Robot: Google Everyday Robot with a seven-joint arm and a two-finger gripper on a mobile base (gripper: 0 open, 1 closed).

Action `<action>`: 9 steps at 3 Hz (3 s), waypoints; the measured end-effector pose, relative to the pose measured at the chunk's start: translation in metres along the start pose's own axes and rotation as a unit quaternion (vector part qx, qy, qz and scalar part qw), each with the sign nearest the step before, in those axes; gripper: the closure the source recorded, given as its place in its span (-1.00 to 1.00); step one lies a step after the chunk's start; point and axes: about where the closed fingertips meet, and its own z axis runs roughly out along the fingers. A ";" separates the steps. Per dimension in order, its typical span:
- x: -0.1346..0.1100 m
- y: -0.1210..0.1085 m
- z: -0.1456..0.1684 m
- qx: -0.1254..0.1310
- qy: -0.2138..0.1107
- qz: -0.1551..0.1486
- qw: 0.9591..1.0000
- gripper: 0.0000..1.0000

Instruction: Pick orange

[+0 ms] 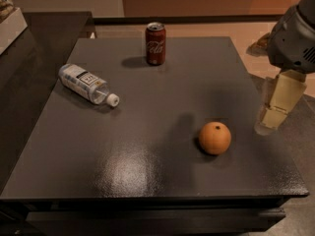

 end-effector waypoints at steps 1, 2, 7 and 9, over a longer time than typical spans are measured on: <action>-0.010 0.015 0.025 -0.028 -0.004 -0.019 0.999 -1.00; -0.012 0.030 0.050 -0.041 -0.004 -0.027 0.999 -1.00; -0.016 0.056 0.103 -0.088 -0.008 -0.026 0.996 -0.02; -0.022 0.050 0.092 -0.080 -0.019 -0.029 0.996 0.91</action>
Offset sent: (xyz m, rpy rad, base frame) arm -0.0304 0.0401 -0.0797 0.0098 0.0953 0.0957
